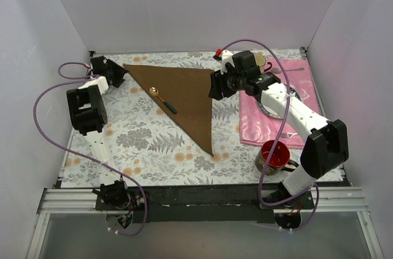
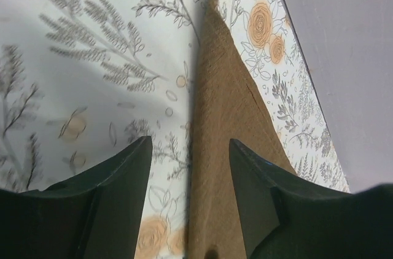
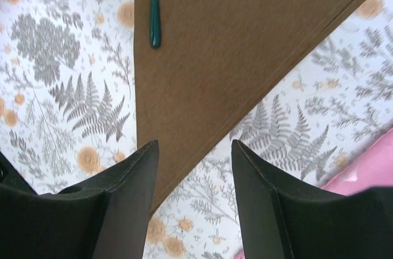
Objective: Fold the napkin, place the utensils inside, and roll it up
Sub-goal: Place the utensil onto the napkin, then fold the napkin
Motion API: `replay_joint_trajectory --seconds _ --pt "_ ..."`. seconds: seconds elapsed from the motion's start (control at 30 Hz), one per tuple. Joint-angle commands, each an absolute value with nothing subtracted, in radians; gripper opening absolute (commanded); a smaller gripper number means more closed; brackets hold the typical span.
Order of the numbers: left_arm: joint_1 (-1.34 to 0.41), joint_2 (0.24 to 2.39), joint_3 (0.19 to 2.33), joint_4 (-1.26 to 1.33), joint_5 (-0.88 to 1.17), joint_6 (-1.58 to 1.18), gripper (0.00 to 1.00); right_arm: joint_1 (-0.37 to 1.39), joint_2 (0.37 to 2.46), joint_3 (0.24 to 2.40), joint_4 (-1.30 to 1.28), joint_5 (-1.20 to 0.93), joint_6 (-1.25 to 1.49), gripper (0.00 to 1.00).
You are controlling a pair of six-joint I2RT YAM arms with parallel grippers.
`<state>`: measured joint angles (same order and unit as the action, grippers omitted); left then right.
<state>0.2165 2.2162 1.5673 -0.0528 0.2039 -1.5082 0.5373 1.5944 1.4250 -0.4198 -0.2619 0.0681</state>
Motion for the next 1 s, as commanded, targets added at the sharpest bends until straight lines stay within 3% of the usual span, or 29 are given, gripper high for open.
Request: replay_joint_trajectory --seconds 0.0,0.23,0.67,0.97 --pt "0.219 2.262 1.661 0.060 0.275 -1.448 0.51 0.537 1.503 1.371 -0.388 -0.302 0.031 0.59" --pt "0.221 2.394 1.798 0.034 0.256 -1.445 0.43 0.529 1.433 1.266 -0.339 -0.293 0.047 0.63" --pt "0.229 2.491 1.933 -0.020 0.252 -1.460 0.43 0.517 1.416 1.276 -0.351 -0.279 0.074 0.64" --pt "0.230 2.510 1.986 -0.005 0.311 -1.451 0.24 0.514 1.425 1.287 -0.373 -0.271 0.075 0.66"
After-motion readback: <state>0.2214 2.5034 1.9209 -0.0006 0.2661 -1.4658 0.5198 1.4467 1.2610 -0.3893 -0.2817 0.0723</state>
